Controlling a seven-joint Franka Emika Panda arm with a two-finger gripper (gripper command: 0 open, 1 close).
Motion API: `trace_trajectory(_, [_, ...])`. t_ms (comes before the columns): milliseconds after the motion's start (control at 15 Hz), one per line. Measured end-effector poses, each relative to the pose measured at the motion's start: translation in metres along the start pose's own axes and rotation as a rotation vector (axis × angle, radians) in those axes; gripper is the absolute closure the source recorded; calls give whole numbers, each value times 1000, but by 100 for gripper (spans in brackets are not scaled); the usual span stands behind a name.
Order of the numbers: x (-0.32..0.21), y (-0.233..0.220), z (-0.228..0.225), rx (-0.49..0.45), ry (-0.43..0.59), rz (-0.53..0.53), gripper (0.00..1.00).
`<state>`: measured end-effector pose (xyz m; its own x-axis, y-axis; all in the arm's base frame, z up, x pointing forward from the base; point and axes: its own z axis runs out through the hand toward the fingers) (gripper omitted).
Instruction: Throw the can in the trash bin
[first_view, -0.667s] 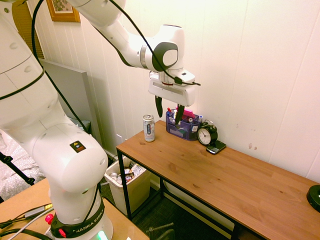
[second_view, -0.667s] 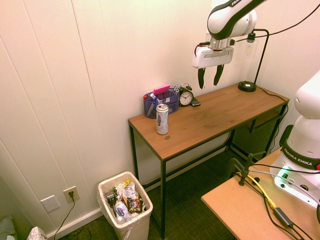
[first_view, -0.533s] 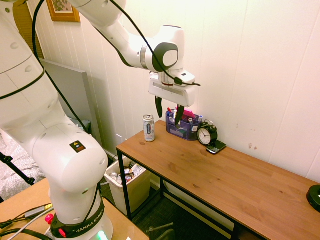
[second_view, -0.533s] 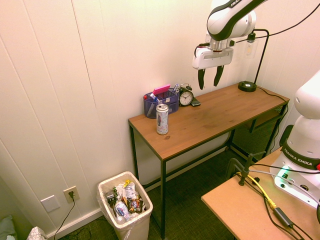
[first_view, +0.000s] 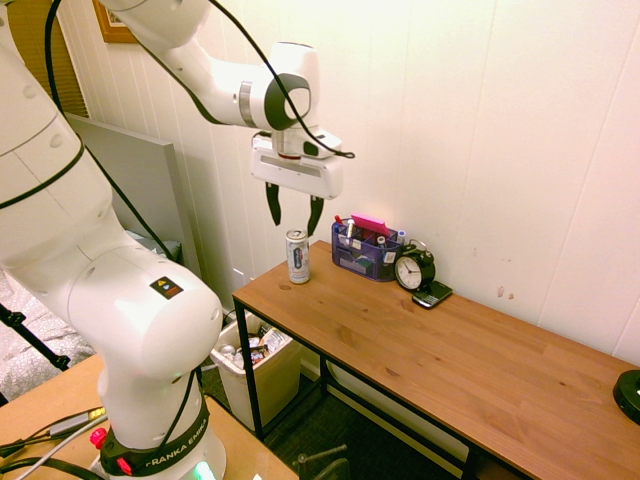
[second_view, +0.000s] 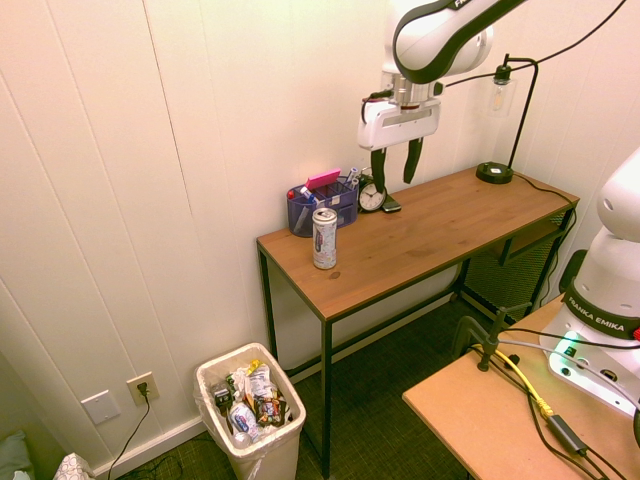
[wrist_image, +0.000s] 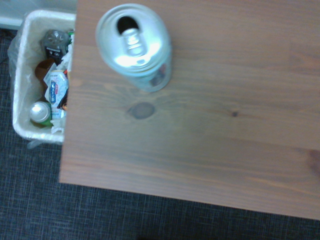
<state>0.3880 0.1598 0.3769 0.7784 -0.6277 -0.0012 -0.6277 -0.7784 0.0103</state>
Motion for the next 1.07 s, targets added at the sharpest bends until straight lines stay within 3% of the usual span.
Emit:
trace_trajectory(200, [-41, -53, 20, -48, 2, 9, 0])
trace_trajectory(600, [-7, -124, 78, -148, -61, 120, 0])
trace_trajectory(1067, [31, -139, 99, -198, -39, 249, 0])
